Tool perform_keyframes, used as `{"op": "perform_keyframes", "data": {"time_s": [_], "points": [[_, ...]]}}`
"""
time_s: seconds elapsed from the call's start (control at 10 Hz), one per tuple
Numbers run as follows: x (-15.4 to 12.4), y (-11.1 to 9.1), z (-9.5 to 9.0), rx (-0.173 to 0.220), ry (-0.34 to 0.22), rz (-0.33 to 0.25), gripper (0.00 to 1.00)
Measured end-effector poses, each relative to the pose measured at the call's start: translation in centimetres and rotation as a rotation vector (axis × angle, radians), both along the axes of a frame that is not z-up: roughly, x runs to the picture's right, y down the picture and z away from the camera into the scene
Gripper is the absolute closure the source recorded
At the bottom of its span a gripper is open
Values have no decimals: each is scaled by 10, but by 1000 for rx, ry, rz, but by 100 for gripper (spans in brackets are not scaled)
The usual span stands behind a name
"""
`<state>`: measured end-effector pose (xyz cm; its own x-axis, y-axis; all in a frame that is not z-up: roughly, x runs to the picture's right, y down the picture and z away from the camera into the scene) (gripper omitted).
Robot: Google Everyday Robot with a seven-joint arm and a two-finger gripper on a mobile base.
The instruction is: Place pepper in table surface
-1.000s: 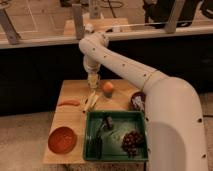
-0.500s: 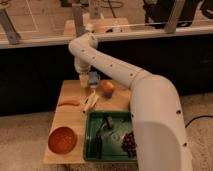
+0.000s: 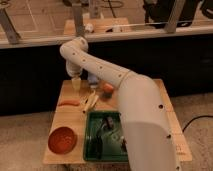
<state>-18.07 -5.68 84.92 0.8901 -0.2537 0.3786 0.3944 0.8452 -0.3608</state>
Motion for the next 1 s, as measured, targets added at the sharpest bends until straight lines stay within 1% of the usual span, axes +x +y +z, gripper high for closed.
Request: {"op": "perform_keyframes", "data": {"time_s": [0.1,0.3,0.5,0.7,0.8,0.9,1.0], "points": [[3,-1,1,4,5,0,20],[-1,0,0,3,1,-3,20],[4,-1,1,3,6,1,20],[2,0,1,-1,4,0,20],[3,5,4,-13,8,-7,20],[1,15,12,-25,5,-17,20],[-1,22,16,-29,1,-24,20]]}}
